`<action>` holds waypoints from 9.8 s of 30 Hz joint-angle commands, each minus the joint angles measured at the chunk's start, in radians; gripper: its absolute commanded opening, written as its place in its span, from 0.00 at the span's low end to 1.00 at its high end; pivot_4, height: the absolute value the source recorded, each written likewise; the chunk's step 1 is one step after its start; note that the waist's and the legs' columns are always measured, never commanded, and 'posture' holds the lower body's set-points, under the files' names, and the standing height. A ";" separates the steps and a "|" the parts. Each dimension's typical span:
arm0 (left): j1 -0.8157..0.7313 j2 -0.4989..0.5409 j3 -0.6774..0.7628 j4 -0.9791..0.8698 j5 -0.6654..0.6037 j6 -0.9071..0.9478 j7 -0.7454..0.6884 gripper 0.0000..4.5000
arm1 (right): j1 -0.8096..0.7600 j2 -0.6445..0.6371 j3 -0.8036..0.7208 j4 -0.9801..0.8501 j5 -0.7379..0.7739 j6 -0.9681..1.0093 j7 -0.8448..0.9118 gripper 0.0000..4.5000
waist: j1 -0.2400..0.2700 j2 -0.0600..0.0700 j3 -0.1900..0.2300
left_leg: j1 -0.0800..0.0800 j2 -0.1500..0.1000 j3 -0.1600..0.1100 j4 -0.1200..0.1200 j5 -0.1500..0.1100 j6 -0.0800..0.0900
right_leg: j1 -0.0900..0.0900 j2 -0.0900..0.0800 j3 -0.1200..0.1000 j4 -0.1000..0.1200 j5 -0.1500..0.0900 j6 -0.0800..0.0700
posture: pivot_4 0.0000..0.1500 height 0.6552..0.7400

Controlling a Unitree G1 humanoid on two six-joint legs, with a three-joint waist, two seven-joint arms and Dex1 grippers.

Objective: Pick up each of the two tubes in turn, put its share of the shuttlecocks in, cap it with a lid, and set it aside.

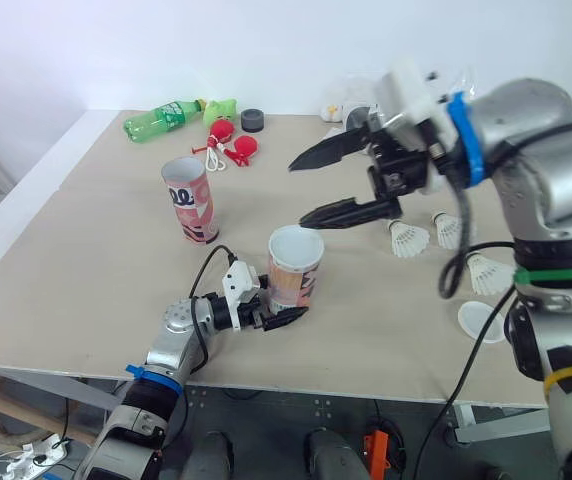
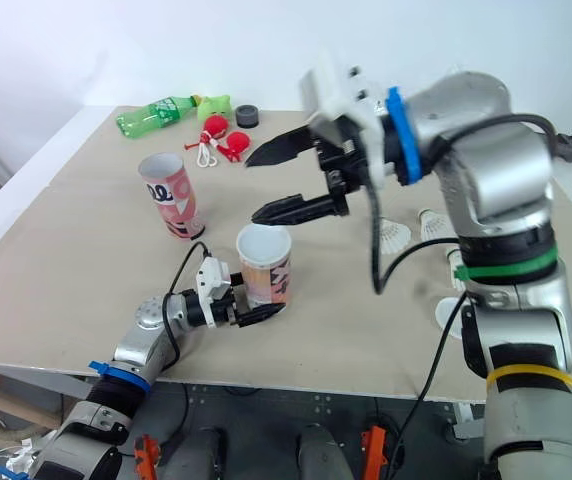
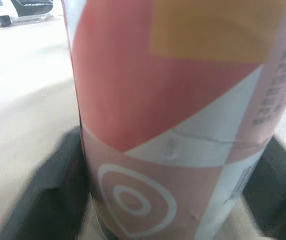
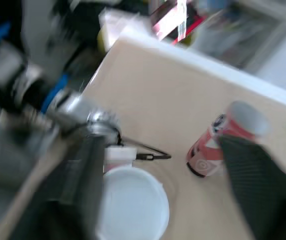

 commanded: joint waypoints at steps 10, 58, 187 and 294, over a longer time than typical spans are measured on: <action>0.039 0.049 -0.001 0.026 0.005 0.041 -0.029 0.99 | 0.628 0.022 -0.200 -0.278 0.057 -0.047 -0.290 0.97 | -0.007 0.000 0.000 | 0.000 0.000 0.000 -0.001 0.000 0.000 | -0.001 0.001 0.001 0.000 0.000 0.001 | 1.00 1.00; 0.319 0.385 0.158 -0.159 -0.091 0.074 -0.096 0.99 | 0.603 0.518 0.263 0.253 -0.334 -0.642 -0.465 0.97 | -0.056 -0.004 0.001 | 0.012 0.013 0.001 -0.017 0.000 0.000 | -0.002 0.014 0.002 0.001 -0.001 -0.011 | 1.00 1.00; 0.291 0.111 0.208 -0.827 -0.121 0.473 0.494 1.00 | 0.886 -0.140 -0.307 -0.477 0.367 -0.102 -0.657 0.98 | -0.024 -0.018 0.012 | 0.007 0.009 0.003 -0.010 0.000 0.001 | 0.001 0.017 0.016 0.001 -0.001 -0.005 | 1.00 1.00; -0.341 0.563 -0.189 -0.324 0.276 0.525 -0.261 0.82 | 0.648 0.427 -0.109 0.062 -0.424 -0.256 -1.280 1.00 | -0.010 -0.018 0.013 | -0.007 0.008 -0.007 -0.004 0.002 -0.001 | -0.006 0.018 0.007 0.002 0.002 -0.003 | 1.00 1.00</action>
